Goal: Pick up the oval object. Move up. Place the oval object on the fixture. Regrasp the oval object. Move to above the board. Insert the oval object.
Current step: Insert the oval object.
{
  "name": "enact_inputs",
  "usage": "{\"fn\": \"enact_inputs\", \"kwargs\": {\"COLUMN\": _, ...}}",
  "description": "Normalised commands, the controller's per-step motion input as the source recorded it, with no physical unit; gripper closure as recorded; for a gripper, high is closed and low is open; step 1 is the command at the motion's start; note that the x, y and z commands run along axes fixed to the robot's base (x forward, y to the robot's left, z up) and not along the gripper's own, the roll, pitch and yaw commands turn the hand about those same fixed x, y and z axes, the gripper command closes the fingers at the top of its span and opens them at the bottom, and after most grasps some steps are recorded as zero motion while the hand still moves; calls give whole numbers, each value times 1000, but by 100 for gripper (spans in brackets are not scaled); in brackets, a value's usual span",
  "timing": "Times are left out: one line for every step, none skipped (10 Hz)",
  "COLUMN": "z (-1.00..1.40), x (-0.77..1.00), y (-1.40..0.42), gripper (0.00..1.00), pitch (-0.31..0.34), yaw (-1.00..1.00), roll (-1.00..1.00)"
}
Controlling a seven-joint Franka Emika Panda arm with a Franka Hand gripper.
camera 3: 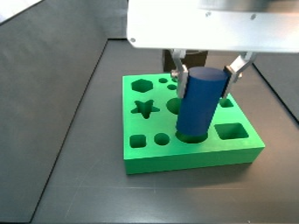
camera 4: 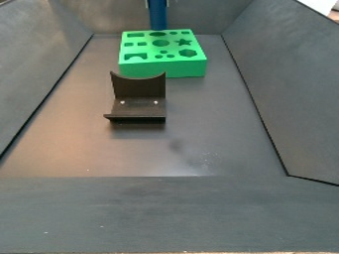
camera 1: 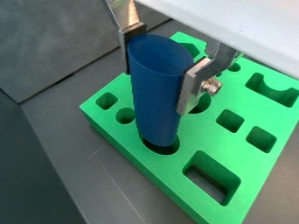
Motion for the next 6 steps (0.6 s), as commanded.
{"fn": "enact_inputs", "kwargs": {"z": -249, "x": 0, "y": 0, "gripper": 100, "pitch": 0, "yaw": 174, "roll": 70}}
{"fn": "enact_inputs", "kwargs": {"z": -257, "x": 11, "y": -17, "gripper": 100, "pitch": 0, "yaw": 129, "roll": 44}}
{"fn": "enact_inputs", "kwargs": {"z": -246, "x": 91, "y": -31, "gripper": 100, "pitch": 0, "yaw": 80, "roll": 37}}
{"fn": "enact_inputs", "kwargs": {"z": -263, "x": 134, "y": -29, "gripper": 100, "pitch": 0, "yaw": 63, "roll": 34}}
{"fn": "enact_inputs", "kwargs": {"z": -260, "x": 131, "y": -26, "gripper": 100, "pitch": 0, "yaw": 43, "roll": 43}}
{"fn": "enact_inputs", "kwargs": {"z": -240, "x": 191, "y": -14, "gripper": 100, "pitch": 0, "yaw": 9, "roll": 26}}
